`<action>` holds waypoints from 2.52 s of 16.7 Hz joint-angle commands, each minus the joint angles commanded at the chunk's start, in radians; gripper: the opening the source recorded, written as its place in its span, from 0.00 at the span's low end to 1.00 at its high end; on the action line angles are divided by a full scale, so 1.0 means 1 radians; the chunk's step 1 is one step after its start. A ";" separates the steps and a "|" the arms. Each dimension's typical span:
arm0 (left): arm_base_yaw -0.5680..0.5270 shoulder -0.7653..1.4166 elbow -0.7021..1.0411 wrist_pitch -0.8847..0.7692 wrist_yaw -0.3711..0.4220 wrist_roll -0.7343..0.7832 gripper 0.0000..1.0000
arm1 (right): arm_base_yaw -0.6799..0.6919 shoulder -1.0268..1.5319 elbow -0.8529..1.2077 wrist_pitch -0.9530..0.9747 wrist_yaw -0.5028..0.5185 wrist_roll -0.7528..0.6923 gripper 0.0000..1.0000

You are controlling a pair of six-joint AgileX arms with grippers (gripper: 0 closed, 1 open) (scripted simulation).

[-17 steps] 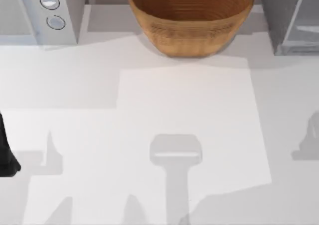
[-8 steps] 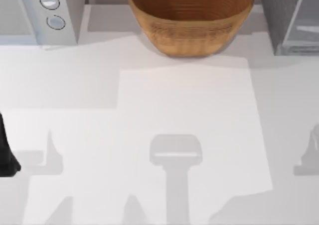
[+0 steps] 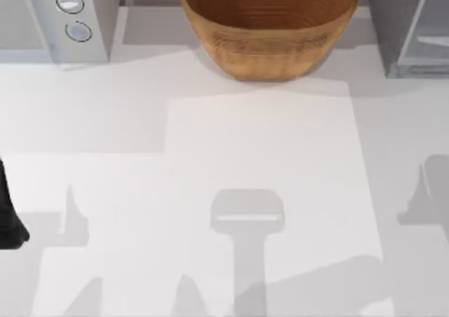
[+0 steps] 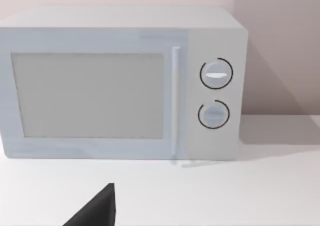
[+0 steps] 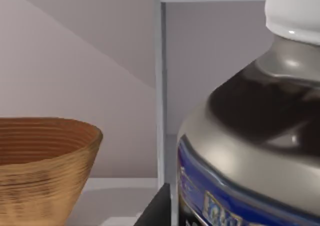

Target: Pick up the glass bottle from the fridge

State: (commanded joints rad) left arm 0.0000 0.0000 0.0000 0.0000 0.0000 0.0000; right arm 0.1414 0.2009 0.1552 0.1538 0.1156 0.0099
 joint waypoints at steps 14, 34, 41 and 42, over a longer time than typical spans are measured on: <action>0.000 0.000 0.000 0.000 0.000 0.000 1.00 | 0.748 1.426 0.599 0.535 0.742 0.065 0.00; 0.000 0.000 0.000 0.000 0.000 0.000 1.00 | 0.958 2.014 0.988 0.878 1.013 0.001 0.00; 0.000 0.000 0.000 0.000 0.000 0.000 1.00 | 0.918 2.077 1.030 0.921 0.971 0.000 0.00; 0.000 0.000 0.000 0.000 0.000 0.000 1.00 | 0.918 2.077 1.030 0.921 0.971 0.000 0.08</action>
State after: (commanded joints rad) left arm 0.0000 0.0000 0.0000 0.0000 0.0000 0.0000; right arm 1.0593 2.2778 1.1855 1.0749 1.0869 0.0101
